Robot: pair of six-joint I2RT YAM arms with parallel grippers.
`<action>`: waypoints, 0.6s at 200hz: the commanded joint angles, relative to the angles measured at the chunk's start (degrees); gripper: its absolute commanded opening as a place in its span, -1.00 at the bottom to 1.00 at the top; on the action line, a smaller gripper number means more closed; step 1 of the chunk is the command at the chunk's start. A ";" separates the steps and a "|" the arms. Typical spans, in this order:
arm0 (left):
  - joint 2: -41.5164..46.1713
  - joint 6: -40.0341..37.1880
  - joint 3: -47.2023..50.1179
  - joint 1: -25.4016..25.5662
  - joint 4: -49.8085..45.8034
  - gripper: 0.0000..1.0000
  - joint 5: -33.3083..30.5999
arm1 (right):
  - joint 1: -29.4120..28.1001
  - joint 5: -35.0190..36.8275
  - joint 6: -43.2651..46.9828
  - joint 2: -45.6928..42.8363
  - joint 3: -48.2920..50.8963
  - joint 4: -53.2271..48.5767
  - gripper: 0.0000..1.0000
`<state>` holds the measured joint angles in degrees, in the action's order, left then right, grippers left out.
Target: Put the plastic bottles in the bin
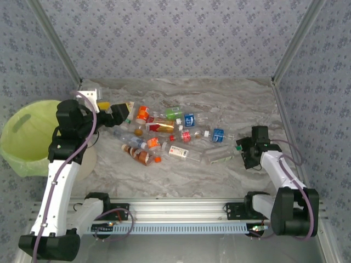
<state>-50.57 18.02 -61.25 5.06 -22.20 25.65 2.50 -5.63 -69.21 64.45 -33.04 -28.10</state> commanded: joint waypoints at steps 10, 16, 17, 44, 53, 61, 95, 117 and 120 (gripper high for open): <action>1.13 -0.95 1.32 0.39 2.33 0.99 -1.20 | 0.24 -1.95 -1.87 2.95 -1.02 2.62 0.67; 1.04 -0.82 1.43 0.39 2.46 0.99 -1.13 | 0.20 -2.02 -2.05 3.68 -1.20 3.07 0.66; 1.02 -0.81 1.46 0.39 2.48 0.99 -1.13 | 0.17 -2.06 -2.06 3.81 -1.22 3.19 0.66; 0.43 2.53 1.97 0.47 3.85 0.99 -1.34 | -0.33 -2.06 -1.53 7.89 -2.15 5.76 0.62; 0.19 3.80 2.47 0.87 5.01 0.99 -0.86 | -0.29 -1.69 -0.63 9.78 -2.55 6.25 0.59; -0.04 5.03 2.88 1.54 5.99 0.99 -1.35 | -0.22 -1.73 -0.11 11.31 -2.82 6.55 0.55; -2.19 4.63 3.13 4.36 5.55 0.99 -0.79 | -0.82 -2.12 0.92 15.64 -3.06 9.87 0.40; -3.71 2.14 2.60 5.46 4.23 0.99 0.92 | -0.55 -0.18 1.06 15.20 -2.56 10.22 0.22; -3.89 2.11 2.55 5.55 4.12 0.99 0.91 | -0.41 -0.02 1.02 15.06 -2.49 10.22 0.20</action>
<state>-53.41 21.96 -58.37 9.58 -18.63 24.71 2.44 -6.72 -68.97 77.62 -36.05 -25.26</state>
